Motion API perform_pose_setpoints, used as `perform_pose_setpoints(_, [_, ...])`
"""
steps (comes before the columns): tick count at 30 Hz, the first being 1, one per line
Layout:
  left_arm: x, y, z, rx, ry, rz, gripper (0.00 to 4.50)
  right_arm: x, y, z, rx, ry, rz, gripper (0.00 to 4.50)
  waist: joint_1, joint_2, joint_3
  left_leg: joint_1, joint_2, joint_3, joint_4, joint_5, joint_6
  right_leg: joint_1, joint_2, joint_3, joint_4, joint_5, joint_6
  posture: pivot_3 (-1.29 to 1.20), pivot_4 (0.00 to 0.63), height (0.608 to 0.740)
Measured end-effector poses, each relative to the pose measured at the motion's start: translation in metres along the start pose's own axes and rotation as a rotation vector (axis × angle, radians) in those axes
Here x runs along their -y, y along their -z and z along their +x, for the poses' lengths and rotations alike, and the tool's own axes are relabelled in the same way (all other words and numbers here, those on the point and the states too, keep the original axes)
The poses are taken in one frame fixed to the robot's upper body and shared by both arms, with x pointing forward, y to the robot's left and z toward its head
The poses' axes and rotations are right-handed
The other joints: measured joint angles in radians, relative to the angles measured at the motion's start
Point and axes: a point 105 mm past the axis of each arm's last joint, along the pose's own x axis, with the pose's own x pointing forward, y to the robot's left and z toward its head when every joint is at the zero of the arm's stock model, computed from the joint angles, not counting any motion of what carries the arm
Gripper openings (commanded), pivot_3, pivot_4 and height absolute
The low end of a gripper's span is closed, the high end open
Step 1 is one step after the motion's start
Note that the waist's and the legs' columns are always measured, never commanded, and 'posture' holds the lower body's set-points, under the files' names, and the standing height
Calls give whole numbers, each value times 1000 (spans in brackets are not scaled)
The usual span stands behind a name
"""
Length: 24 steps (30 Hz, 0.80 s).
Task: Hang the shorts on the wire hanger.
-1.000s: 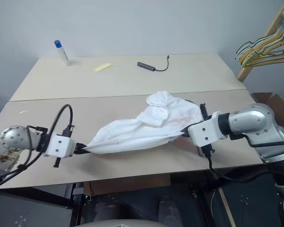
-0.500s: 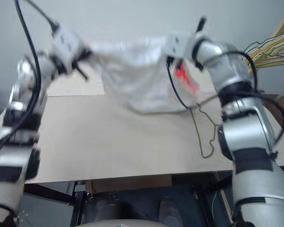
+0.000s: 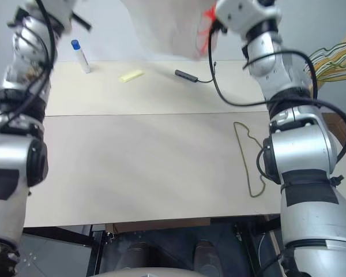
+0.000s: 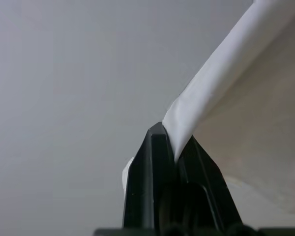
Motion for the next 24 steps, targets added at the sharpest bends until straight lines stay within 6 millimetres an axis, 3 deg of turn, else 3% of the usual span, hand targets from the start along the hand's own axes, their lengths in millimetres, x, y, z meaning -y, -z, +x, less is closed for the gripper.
perform_pose_setpoints(2, [34, 12, -25, -6, 161, -23, 50, -32, 15, -20, -18, -177, 9, 0, -17, 0, 0, -1, 0, 0, 2, 1, 1, -2, 0, 1, 2, 1, 0, 59, 0, 740])
perform_pose_setpoints(5, [89, 24, -77, -55, 435, -89, 50, -78, 38, -61, -53, -458, 0, 0, -43, 1, 0, -4, 1, 0, 4, 1, 1, -6, 0, 2, 6, 1, 0, 63, 0, 740])
perform_pose_setpoints(7, [112, 22, -110, -83, 597, -120, 50, -100, 45, -86, -45, -611, -17, 0, -60, 1, 0, -2, 1, 0, 5, 1, 1, -6, 0, 4, 9, 1, 0, 68, 0, 740])
perform_pose_setpoints(10, [123, 15, -155, -133, 800, -141, 50, -115, 52, -120, -2, -793, -63, 0, -73, 1, 0, 4, 2, 1, 4, 1, 1, -2, 0, 5, 10, 0, 0, 71, 0, 740])
perform_pose_setpoints(13, [130, 9, -192, -179, 988, -141, 50, -132, 46, -145, 75, -932, -78, 0, -72, 1, 0, 12, 3, 3, 4, 0, 3, 4, 1, 9, 10, 0, -1, 72, 0, 740])
perform_pose_setpoints(15, [131, 6, -208, -197, 1074, -134, 50, -140, 41, -157, 130, -994, -94, 0, -67, 1, 0, 16, 3, 3, 4, -5, 12, 7, 1, 9, 10, -1, -2, 66, 0, 740])
perform_pose_setpoints(20, [137, -2, -232, -216, 1204, -138, 50, -147, 38, -180, 195, -1060, -113, 0, -41, 1, 0, 22, 3, 4, 5, -6, 13, 13, 0, 9, 12, 0, -3, 45, 0, 740])
perform_pose_setpoints(24, [150, -21, -260, -186, 1343, -197, 50, -152, 36, -200, 234, -1089, -109, 0, -35, 1, 0, 24, 3, 5, 6, -6, 13, 14, 0, 10, 13, 0, -4, 30, 0, 740])
